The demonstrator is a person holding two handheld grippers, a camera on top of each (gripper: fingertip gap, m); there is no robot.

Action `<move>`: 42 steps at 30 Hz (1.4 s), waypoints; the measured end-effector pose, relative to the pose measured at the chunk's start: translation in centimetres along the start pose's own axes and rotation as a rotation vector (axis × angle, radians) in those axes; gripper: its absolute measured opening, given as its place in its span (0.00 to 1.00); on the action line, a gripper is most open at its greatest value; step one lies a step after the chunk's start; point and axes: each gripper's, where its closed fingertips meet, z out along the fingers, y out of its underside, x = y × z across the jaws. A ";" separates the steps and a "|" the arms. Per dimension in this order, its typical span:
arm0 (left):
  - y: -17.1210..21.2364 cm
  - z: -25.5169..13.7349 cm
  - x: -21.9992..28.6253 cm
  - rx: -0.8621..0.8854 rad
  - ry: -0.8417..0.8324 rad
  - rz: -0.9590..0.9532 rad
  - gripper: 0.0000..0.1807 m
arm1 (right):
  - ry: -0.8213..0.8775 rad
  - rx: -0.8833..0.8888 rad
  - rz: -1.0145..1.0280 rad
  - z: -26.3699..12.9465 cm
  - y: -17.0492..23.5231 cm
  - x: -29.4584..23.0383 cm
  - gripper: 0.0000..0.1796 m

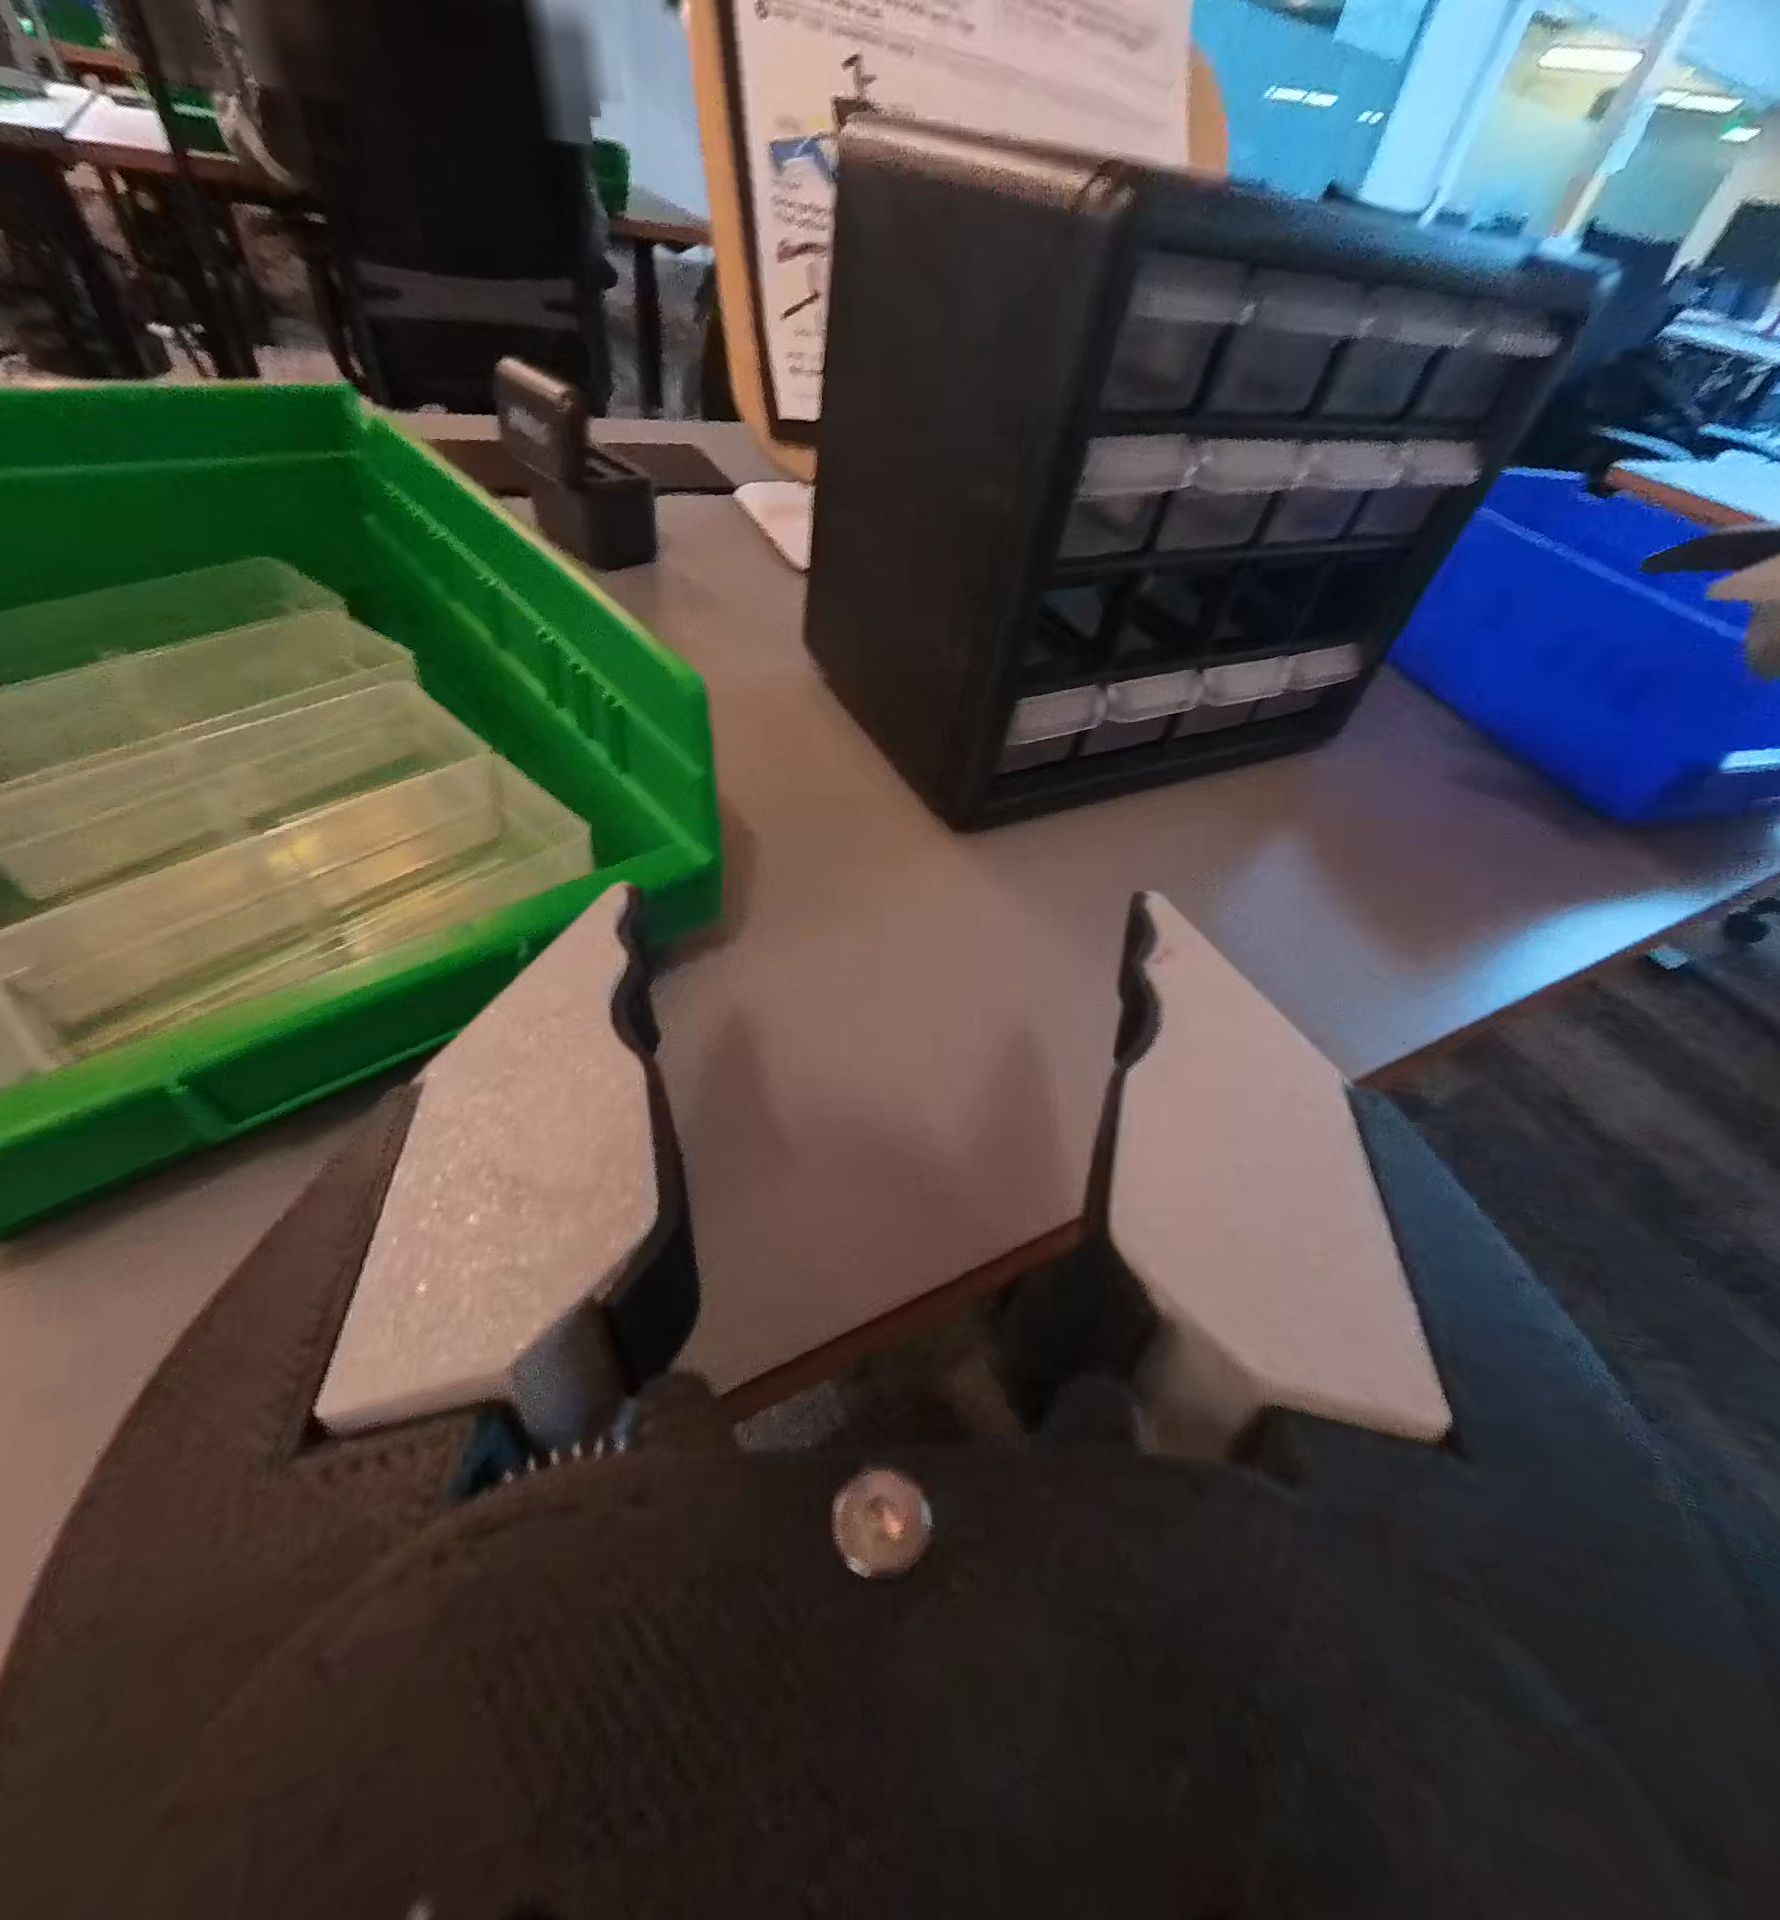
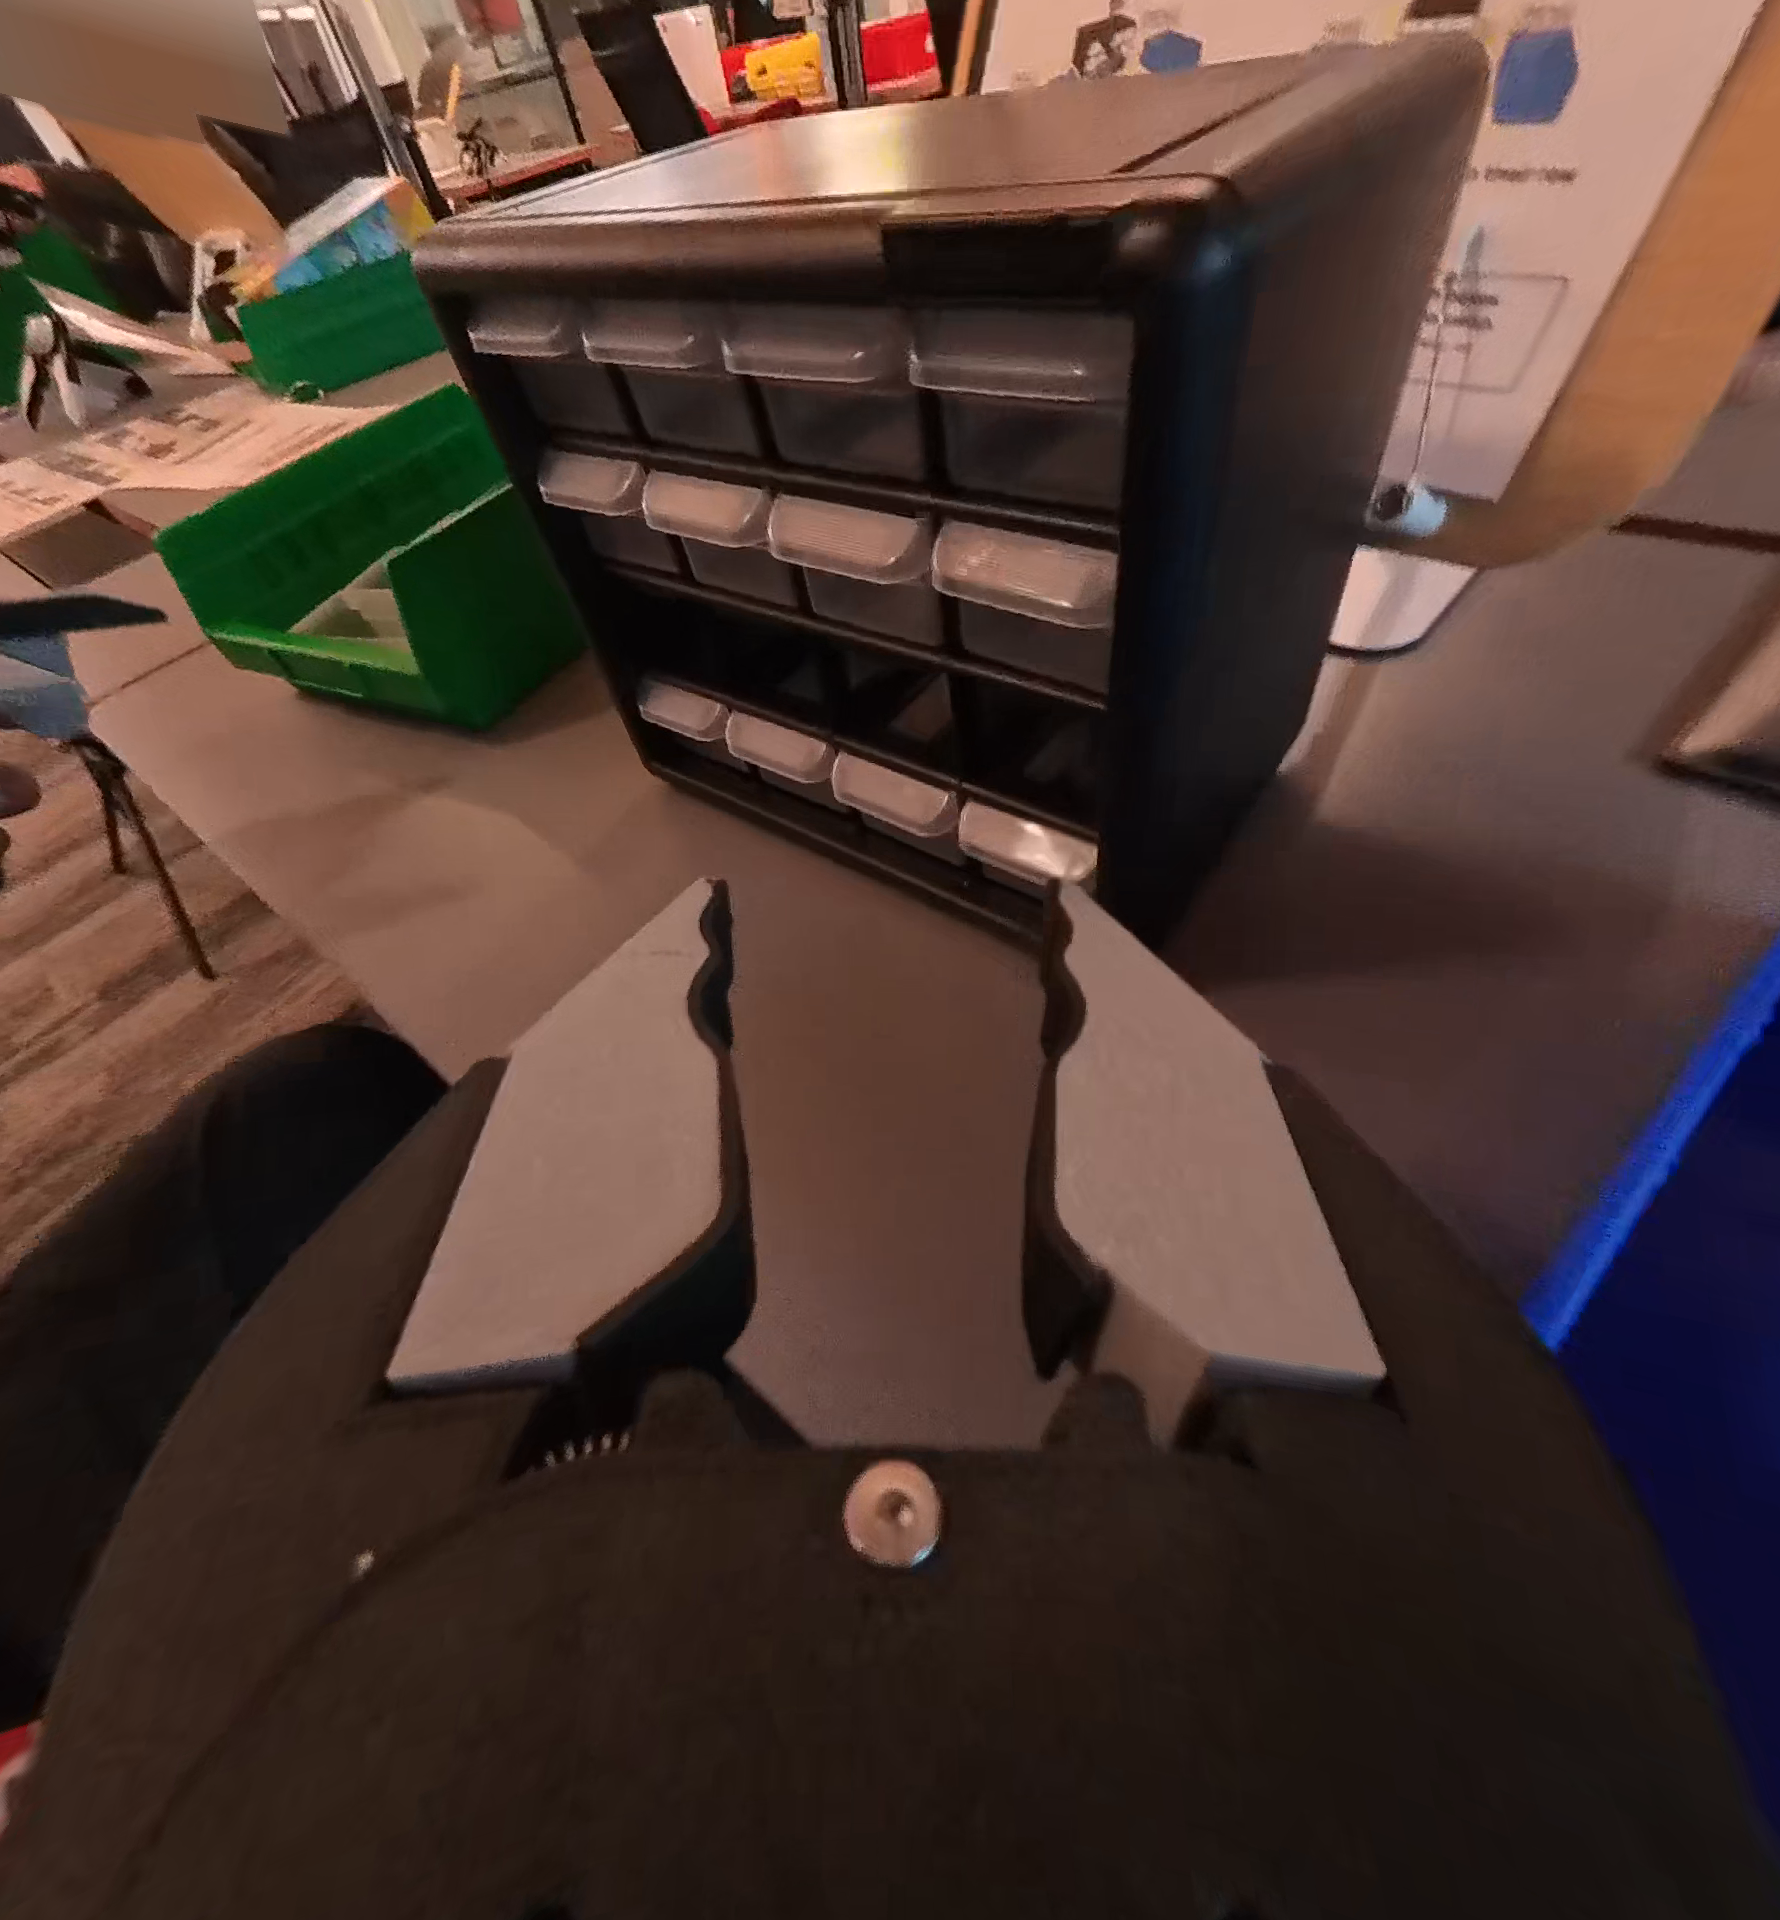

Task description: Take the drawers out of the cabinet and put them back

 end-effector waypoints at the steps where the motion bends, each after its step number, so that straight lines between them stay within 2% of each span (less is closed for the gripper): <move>1: 0.3 0.2 -0.7 -0.015 -0.016 0.001 0.49 | 0.014 0.002 -0.040 0.6 0.1 0.2 0.32; 3: 0.9 0.7 -1.9 -0.045 -0.039 0.013 0.48 | 0.046 0.001 -0.104 1.4 0.9 0.8 0.31; 5: 1.4 1.4 -3.1 -0.084 -0.081 0.053 0.46 | -0.002 -0.027 -0.119 2.2 2.2 0.6 0.32; 7: 1.5 2.0 -4.1 -0.118 -0.125 0.120 0.44 | -0.061 -0.051 -0.135 3.0 3.5 0.5 0.40; 14: -0.1 4.4 -5.1 -0.140 -0.152 0.245 0.41 | -0.048 0.109 -0.304 4.1 2.8 0.5 0.33; 17: -1.6 4.8 -6.1 -0.158 -0.160 0.352 0.32 | 0.027 0.061 -0.389 4.8 3.8 1.0 0.33; 19: -3.0 4.6 -7.3 -0.185 -0.196 0.435 0.29 | 0.006 0.007 -0.380 5.5 4.8 0.6 0.31; 22: -3.2 4.7 -7.8 -0.267 -0.153 0.493 0.27 | -0.078 -0.035 -0.326 6.1 5.9 -1.1 0.32; 26: -3.2 6.6 -7.5 -0.302 -0.009 0.479 0.22 | -0.069 -0.099 -0.330 5.7 5.8 -1.5 0.32; 29: -1.9 7.8 -8.4 -0.476 0.066 0.530 0.19 | -0.100 -0.068 -0.279 4.3 4.7 -2.7 0.34; 33: 2.9 7.6 -9.6 -0.855 0.168 0.557 0.14 | -0.117 -0.020 -0.273 2.0 3.4 -4.4 0.34; 39: 6.4 8.5 -13.1 -1.108 0.016 0.568 0.02 | -0.080 0.012 -0.371 -2.2 -0.5 -6.7 0.34; 42: 6.1 8.4 -12.9 -1.137 -0.005 0.539 0.01 | -0.102 0.063 -0.389 -4.1 -2.9 -8.4 0.34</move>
